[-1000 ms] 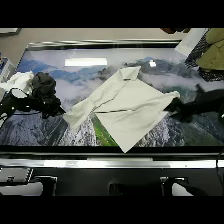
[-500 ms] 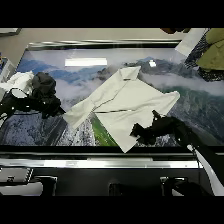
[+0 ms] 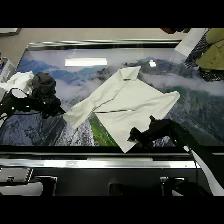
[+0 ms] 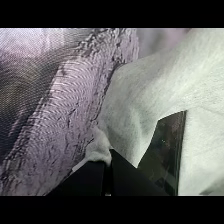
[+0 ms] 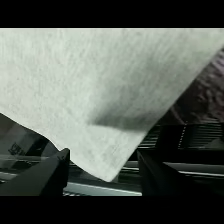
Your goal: Fold the clothes and pants, and hang the long-sleeved shirts on hangers.
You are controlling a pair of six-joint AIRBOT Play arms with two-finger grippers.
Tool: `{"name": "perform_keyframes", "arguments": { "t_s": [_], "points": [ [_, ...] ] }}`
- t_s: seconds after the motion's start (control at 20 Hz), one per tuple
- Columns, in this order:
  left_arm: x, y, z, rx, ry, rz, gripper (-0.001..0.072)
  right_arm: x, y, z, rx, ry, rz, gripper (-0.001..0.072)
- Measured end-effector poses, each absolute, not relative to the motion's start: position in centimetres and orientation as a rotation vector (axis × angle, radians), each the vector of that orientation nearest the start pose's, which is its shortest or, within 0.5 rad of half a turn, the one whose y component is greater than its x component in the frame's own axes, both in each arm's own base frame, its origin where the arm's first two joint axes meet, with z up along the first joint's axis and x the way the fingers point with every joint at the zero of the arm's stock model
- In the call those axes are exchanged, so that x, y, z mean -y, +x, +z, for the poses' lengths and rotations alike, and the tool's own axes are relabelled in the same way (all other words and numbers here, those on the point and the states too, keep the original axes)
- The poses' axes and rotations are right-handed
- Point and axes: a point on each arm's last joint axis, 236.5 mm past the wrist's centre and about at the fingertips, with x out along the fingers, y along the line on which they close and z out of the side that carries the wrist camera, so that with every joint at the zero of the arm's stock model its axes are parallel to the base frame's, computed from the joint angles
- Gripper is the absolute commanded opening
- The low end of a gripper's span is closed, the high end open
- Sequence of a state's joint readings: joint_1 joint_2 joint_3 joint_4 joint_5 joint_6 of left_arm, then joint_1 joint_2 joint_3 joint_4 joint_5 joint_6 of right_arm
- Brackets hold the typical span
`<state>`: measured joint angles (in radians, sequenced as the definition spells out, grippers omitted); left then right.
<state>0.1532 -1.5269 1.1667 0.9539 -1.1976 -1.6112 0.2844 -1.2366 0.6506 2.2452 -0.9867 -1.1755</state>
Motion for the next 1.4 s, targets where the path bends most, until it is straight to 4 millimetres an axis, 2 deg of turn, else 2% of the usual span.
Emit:
{"name": "perform_keyframes", "arguments": {
  "t_s": [0.15, 0.2, 0.3, 0.35, 0.45, 0.55, 0.65, 0.75, 0.8, 0.9, 0.95, 1.05, 1.15, 1.25, 1.3, 1.4],
  "points": [
    [6.8, 39.5, -4.6, -1.453, -0.761, -0.136, 0.0018, -20.7, 22.8, -9.7, -1.717, 0.827, 0.037, 0.0471],
    [6.8, 39.5, -4.6, -1.453, -0.76, -0.137, 0.0018, -21.4, 22.4, -9.9, -1.732, 0.828, 0.041, 0.0374],
    [6.8, 39.5, -4.6, -1.452, -0.757, -0.139, 0.0018, -22.3, 21.9, -10.5, -1.742, 0.801, 0.052, 0.0091],
    [6.8, 39.5, -4.6, -1.452, -0.757, -0.14, 0.0018, -22.5, 22.1, -10.7, -1.727, 0.798, 0.051, 0.0035],
    [6.8, 39.5, -4.6, -1.451, -0.755, -0.142, 0.0017, -22.7, 23.1, -10.5, -1.691, 0.809, 0.049, 0.0035],
    [7.0, 39.6, -4.2, -1.437, -0.749, -0.162, 0.0016, -22.5, 25.4, -9.3, -1.613, 0.826, 0.064, 0.0034],
    [7.2, 40.2, -2.8, -1.395, -0.732, -0.202, 0.0016, -22.2, 28.6, -6.4, -1.514, 0.856, 0.103, 0.0034],
    [6.7, 41.8, 0.3, -1.298, -0.706, -0.23, 0.0016, -20.9, 33.0, -1.5, -1.358, 0.871, 0.158, 0.0035],
    [6.1, 42.9, 2.6, -1.225, -0.693, -0.237, 0.0016, -20.1, 34.8, 1.4, -1.281, 0.868, 0.188, 0.0035],
    [4.5, 44.7, 8.9, -1.051, -0.651, -0.246, 0.0016, -18.0, 38.2, 8.6, -1.096, 0.841, 0.257, 0.0035],
    [3.3, 45.3, 13.2, -0.936, -0.623, -0.242, 0.0016, -16.7, 39.2, 12.9, -0.995, 0.818, 0.293, 0.0035],
    [1.5, 44.7, 22.5, -0.714, -0.555, -0.238, 0.0016, -14.2, 39.8, 21.5, -0.8, 0.764, 0.342, 0.0035],
    [0.4, 41.9, 32.0, -0.481, -0.478, -0.223, 0.0016, -12.1, 38.4, 29.5, -0.625, 0.699, 0.377, 0.0035],
    [0.1, 37.4, 40.3, -0.257, -0.402, -0.197, 0.0016, -10.9, 35.7, 36.4, -0.463, 0.622, 0.405, 0.0035],
    [0.2, 34.8, 43.9, -0.148, -0.361, -0.181, 0.0016, -10.5, 34.2, 39.2, -0.39, 0.588, 0.415, 0.0035],
    [0.6, 29.9, 49.1, 0.026, -0.294, -0.145, 0.0016, -10.2, 30.9, 44.1, -0.258, 0.538, 0.433, 0.0035]
  ]
}}
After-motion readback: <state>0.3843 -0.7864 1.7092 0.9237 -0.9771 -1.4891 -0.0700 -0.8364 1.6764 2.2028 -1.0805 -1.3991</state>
